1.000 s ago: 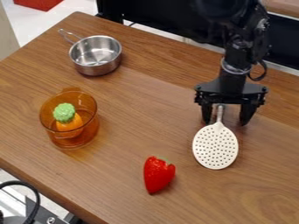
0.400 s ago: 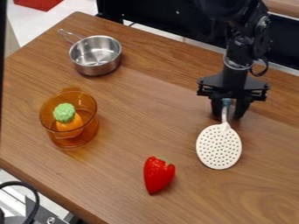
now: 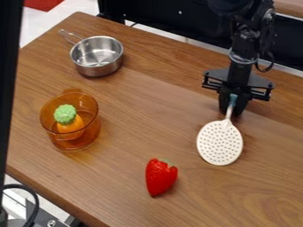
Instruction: Put the skimmer in the pot
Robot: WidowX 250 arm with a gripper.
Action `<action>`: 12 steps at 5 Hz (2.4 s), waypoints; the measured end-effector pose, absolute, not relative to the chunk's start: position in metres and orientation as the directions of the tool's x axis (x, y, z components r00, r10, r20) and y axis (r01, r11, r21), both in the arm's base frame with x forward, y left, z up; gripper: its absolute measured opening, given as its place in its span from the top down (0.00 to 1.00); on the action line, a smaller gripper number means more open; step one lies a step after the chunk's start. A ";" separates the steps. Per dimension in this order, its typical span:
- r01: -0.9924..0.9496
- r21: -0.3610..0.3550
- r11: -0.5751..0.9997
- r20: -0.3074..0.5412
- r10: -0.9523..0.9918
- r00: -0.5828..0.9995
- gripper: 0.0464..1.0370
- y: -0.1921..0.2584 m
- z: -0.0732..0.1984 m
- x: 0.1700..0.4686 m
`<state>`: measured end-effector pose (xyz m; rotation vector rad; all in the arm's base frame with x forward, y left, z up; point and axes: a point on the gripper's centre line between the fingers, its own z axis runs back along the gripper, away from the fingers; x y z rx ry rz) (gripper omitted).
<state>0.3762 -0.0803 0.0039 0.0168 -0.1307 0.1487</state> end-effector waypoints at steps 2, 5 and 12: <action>0.289 0.140 0.947 0.133 -0.307 0.942 0.81 -0.054 0.013 0.393; 0.764 0.137 0.630 0.051 -0.775 0.630 0.81 0.018 0.052 0.416; 0.948 -0.048 0.314 0.121 -0.940 0.318 0.81 0.109 0.046 0.400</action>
